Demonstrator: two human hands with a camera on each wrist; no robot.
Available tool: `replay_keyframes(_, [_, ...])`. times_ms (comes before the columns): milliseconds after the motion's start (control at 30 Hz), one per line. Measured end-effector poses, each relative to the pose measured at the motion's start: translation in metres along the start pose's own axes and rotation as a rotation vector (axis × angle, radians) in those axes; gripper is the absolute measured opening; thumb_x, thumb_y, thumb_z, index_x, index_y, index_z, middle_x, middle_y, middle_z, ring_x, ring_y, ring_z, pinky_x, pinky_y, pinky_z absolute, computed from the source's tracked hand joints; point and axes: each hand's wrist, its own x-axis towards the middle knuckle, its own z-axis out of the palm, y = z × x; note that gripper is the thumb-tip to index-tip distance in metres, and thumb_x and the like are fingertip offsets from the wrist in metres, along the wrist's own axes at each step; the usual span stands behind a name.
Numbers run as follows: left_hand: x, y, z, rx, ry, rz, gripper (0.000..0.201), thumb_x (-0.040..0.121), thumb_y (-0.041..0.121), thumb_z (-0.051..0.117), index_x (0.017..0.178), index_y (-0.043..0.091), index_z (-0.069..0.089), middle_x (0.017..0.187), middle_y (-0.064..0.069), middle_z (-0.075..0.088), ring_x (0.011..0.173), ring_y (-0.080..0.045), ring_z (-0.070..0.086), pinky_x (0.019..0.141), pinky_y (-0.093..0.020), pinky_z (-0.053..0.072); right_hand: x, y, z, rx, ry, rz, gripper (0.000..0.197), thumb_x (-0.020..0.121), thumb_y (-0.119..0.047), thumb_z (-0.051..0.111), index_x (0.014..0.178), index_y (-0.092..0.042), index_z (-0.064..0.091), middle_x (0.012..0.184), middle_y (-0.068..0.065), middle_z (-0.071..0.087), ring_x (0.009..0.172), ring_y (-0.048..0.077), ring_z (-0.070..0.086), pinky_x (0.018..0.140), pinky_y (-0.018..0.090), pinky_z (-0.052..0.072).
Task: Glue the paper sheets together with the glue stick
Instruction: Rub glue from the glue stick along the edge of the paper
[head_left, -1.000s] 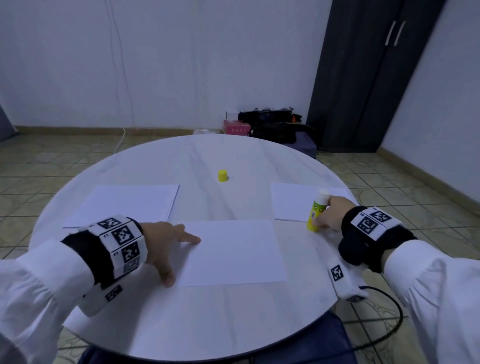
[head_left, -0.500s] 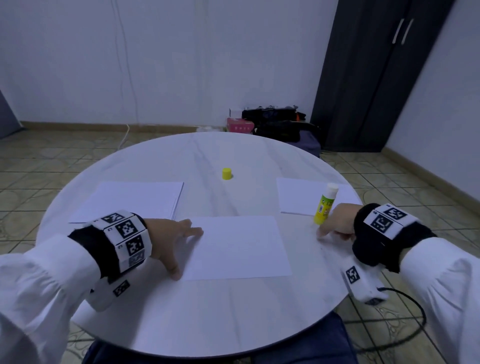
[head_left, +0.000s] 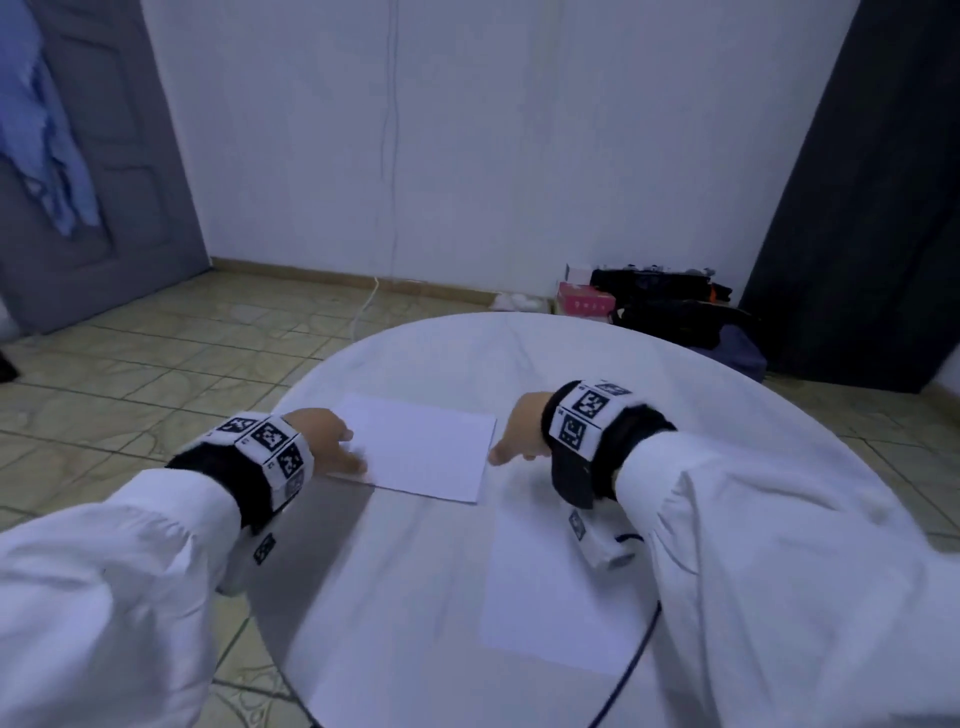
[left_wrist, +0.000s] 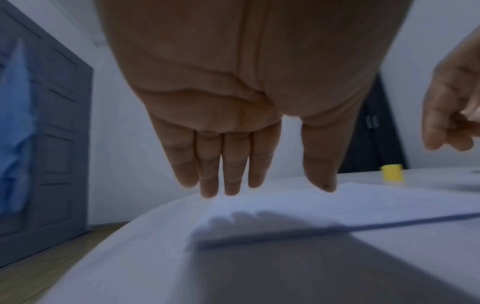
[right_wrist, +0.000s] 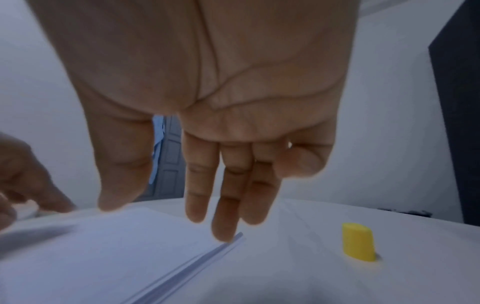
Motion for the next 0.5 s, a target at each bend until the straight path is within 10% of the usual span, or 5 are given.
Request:
replay_keyframes(200, [0.037, -0.019, 0.013, -0.03, -0.044, -0.088, 0.039, 0.088, 0.049, 0.056, 0.106, 0.016, 0.068, 0.113, -0.002, 0.066, 0.105, -0.021, 0.061, 0.08, -0.024, 0.042, 0.049, -0.029, 0.004, -0.083, 0.052, -0.001, 0.05, 0.076, -0.064, 0.062, 0.06, -0.02, 0.045, 0.061, -0.006, 0.045, 0.076, 0.021, 0.052, 0.072, 0.027, 0.037])
replay_keyframes(367, [0.057, -0.023, 0.012, -0.01, -0.014, -0.121, 0.037, 0.084, 0.049, 0.063, 0.064, 0.018, 0.054, 0.068, 0.003, 0.055, 0.07, -0.018, 0.054, 0.062, -0.023, 0.039, 0.073, -0.03, 0.012, -0.139, 0.066, 0.016, 0.055, 0.066, -0.075, 0.06, 0.078, -0.021, 0.052, 0.075, -0.003, 0.053, 0.079, 0.021, 0.053, 0.072, 0.027, 0.04])
replay_keyframes(500, [0.061, -0.021, 0.012, 0.021, -0.016, -0.13, 0.039, 0.086, 0.045, 0.061, 0.061, 0.017, 0.049, 0.061, 0.005, 0.048, 0.063, -0.016, 0.05, 0.052, -0.021, 0.034, 0.084, -0.028, 0.015, -0.135, 0.046, 0.038, 0.064, 0.058, -0.082, 0.058, 0.081, -0.022, 0.054, 0.085, 0.001, 0.057, 0.08, 0.022, 0.056, 0.072, 0.028, 0.041])
